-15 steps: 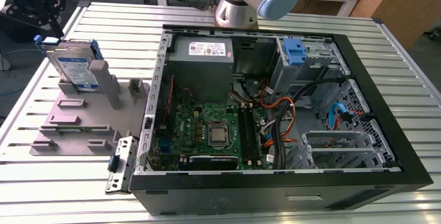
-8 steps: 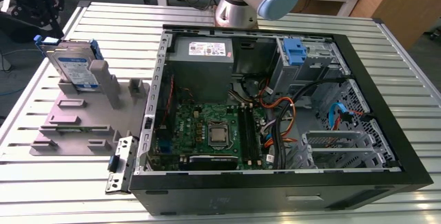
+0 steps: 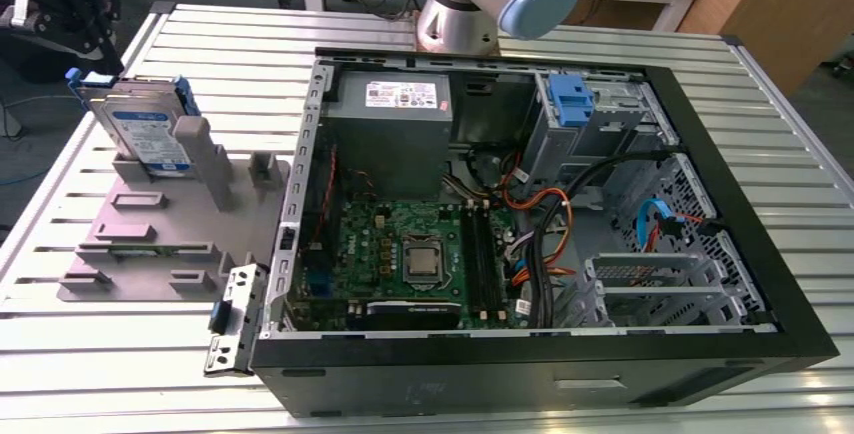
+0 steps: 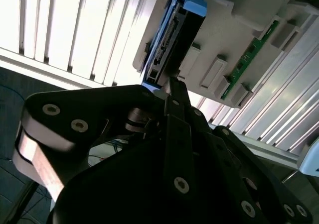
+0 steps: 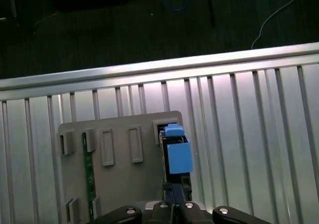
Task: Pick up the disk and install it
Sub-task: 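Pick up the disk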
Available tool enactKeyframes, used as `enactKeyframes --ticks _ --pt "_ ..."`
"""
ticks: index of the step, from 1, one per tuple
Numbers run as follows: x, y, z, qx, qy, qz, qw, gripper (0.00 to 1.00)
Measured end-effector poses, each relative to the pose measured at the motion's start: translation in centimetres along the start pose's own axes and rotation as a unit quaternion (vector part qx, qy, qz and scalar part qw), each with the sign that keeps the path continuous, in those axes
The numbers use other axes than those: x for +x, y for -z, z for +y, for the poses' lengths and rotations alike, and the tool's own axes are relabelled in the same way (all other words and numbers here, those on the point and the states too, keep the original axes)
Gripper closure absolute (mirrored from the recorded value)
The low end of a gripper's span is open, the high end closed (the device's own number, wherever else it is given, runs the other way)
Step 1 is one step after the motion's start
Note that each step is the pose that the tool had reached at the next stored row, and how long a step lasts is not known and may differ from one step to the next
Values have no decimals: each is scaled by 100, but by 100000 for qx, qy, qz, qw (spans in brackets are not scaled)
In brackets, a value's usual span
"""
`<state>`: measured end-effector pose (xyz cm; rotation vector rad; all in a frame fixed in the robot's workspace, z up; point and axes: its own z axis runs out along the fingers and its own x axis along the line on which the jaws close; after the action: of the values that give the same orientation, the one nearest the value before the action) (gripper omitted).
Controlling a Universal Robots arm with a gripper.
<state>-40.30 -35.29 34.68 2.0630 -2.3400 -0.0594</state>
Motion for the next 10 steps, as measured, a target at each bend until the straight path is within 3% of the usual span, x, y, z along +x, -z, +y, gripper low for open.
enactKeyframes --ticks 2,10 --pt "0 0 -1 -22 351 -154 99999 89" --pt "1 -48 -3 -20 375 -162 99999 89"
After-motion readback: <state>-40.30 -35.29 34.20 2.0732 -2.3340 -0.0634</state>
